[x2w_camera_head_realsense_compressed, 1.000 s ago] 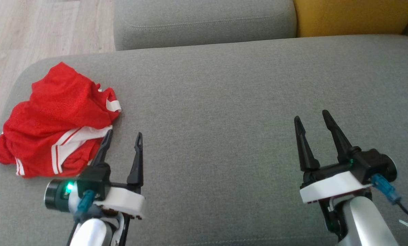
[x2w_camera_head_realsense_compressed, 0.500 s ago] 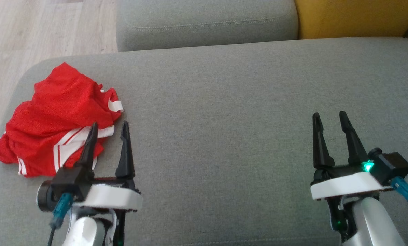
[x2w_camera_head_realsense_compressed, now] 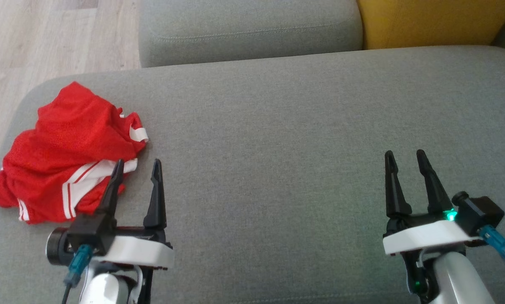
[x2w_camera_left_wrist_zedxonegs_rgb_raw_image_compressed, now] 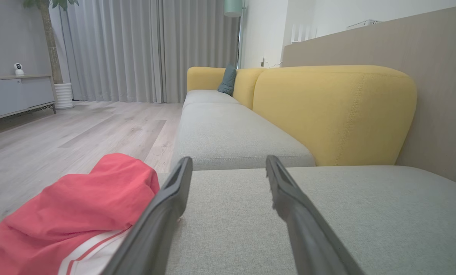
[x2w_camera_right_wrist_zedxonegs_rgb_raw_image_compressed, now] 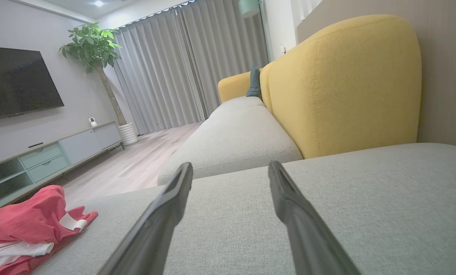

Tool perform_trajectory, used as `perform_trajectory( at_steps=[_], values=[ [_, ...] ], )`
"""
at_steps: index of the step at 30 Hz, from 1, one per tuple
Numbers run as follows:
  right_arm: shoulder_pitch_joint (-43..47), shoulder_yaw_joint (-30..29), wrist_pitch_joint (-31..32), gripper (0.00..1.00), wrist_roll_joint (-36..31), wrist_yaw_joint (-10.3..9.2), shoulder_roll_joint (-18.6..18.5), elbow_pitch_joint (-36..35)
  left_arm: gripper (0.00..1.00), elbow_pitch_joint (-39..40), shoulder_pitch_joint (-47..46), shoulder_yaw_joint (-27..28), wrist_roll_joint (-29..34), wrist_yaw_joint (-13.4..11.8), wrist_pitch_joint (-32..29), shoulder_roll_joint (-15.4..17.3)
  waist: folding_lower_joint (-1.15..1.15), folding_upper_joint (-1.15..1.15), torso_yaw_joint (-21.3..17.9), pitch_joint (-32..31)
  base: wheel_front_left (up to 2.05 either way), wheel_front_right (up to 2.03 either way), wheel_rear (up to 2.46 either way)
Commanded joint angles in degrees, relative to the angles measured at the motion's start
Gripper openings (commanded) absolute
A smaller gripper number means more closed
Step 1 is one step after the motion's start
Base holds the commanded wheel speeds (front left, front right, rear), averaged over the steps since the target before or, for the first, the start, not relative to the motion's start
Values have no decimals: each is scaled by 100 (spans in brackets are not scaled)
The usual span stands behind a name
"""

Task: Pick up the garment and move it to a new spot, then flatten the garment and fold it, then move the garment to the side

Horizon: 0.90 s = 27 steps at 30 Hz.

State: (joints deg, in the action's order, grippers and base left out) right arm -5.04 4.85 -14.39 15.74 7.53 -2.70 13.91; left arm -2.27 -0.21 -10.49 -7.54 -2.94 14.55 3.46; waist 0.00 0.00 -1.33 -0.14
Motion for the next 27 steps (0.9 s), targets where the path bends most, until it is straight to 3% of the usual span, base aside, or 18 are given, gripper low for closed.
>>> perform_trajectory(
  at_steps=[1, 14, 27],
  values=[
    [-167, 125, -61, 100, 26, -4, -18, -149, 100, 156, -151, 203, 60, 41, 45, -9, 0, 0, -6, -4, 0, 0, 0],
    [-158, 170, -61, 100, 74, -4, -18, -121, 100, 128, -178, 316, 100, 99, 45, -55, 0, 0, 301, -42, 0, 0, 0],
    [-21, 393, -61, 100, 177, -4, -18, -67, 100, 131, -134, 439, 126, 54, 45, -57, 0, 0, 1476, -152, 0, 0, 0]
  ],
)
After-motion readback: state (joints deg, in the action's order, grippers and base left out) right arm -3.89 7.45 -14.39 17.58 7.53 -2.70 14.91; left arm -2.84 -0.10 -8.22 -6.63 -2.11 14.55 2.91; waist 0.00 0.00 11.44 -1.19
